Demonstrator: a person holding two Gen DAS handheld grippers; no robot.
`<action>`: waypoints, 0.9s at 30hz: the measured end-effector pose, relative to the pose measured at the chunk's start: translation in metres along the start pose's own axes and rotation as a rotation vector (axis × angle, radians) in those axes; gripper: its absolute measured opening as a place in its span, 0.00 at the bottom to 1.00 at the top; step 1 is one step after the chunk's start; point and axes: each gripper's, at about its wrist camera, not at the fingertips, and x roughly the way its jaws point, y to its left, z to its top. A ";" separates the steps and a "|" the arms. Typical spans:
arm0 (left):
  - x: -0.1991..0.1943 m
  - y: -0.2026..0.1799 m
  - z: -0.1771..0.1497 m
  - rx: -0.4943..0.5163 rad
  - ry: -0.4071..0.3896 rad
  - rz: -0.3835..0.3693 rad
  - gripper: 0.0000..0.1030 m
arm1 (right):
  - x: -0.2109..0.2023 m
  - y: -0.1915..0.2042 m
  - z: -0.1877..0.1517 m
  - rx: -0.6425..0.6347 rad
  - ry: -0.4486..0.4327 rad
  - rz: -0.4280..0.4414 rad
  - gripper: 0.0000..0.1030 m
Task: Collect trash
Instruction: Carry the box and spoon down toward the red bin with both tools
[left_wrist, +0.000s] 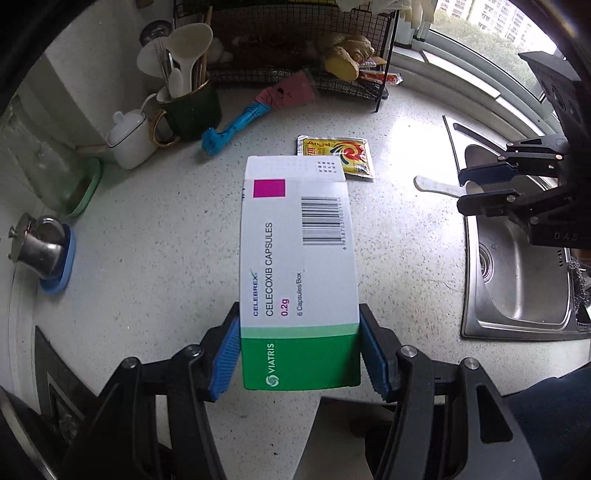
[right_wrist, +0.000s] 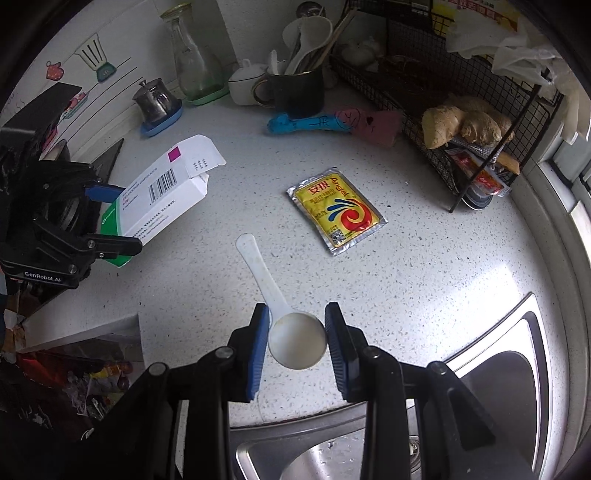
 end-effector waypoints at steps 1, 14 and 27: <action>-0.009 -0.001 -0.011 -0.009 -0.008 0.006 0.55 | -0.003 0.010 -0.001 -0.015 -0.004 0.002 0.28; -0.099 -0.019 -0.179 -0.109 -0.056 0.069 0.55 | -0.034 0.152 -0.061 -0.145 -0.046 0.026 0.28; -0.111 -0.053 -0.310 -0.164 -0.005 0.035 0.55 | -0.034 0.254 -0.141 -0.193 -0.004 0.069 0.28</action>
